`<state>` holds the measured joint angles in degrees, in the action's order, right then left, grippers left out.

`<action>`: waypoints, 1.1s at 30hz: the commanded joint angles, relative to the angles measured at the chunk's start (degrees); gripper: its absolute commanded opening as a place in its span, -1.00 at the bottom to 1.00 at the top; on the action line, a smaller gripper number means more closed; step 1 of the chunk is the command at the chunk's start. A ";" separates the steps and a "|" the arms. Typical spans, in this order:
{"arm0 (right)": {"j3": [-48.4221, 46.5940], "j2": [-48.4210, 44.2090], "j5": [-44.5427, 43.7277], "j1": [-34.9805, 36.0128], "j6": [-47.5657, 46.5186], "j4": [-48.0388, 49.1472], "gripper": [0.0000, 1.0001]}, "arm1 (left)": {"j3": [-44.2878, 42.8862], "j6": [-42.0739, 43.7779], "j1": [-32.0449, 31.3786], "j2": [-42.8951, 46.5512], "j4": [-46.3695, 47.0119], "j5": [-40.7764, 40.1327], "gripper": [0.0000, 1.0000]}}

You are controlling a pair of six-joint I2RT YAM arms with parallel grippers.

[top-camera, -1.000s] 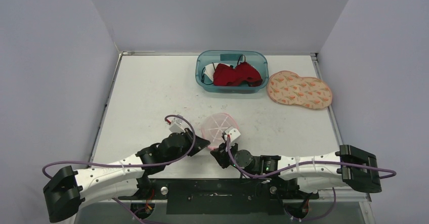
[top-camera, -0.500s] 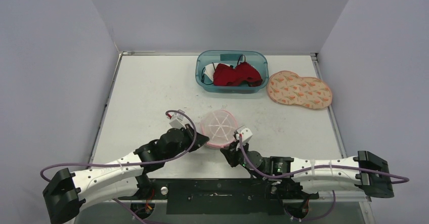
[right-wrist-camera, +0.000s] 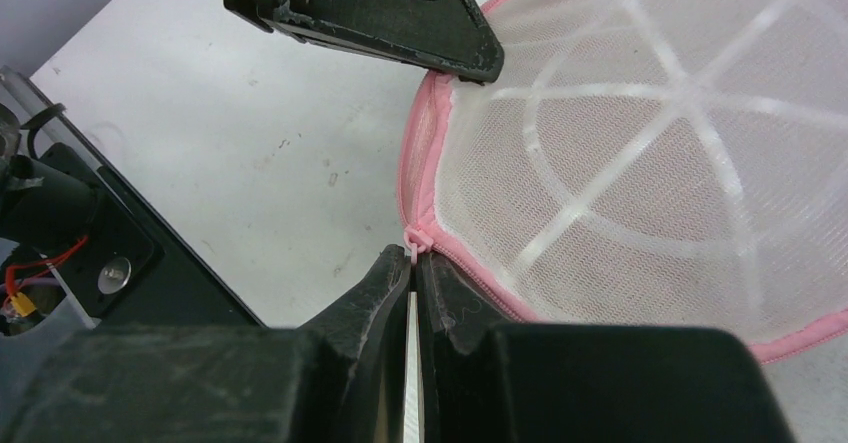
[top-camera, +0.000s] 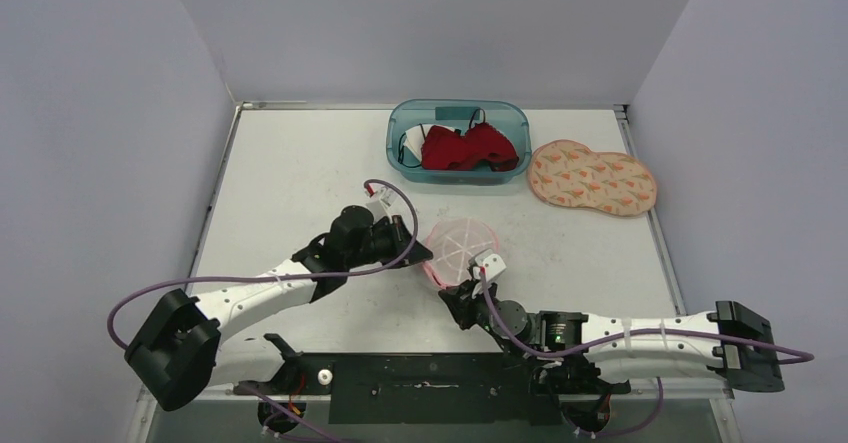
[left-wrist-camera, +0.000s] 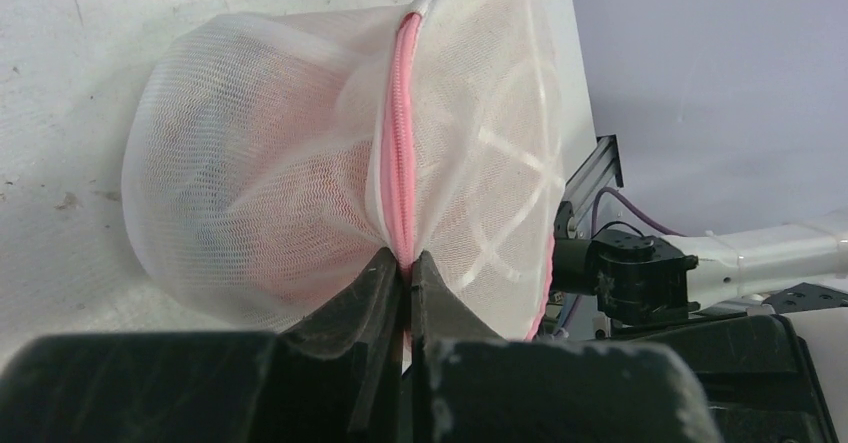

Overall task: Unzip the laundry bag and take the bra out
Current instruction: Unzip the laundry bag at the center of the board.

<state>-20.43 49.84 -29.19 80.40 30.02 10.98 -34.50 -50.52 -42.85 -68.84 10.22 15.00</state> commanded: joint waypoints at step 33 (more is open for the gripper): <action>-2.74 10.71 9.50 -0.24 -0.58 14.12 -0.89 | 13.21 -29.04 -26.47 20.80 -2.52 -47.78 0.16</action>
<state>-21.78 60.64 -20.58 80.55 28.77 20.82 -18.74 -78.11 -69.78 -47.81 3.70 -29.87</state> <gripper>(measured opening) 0.057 0.660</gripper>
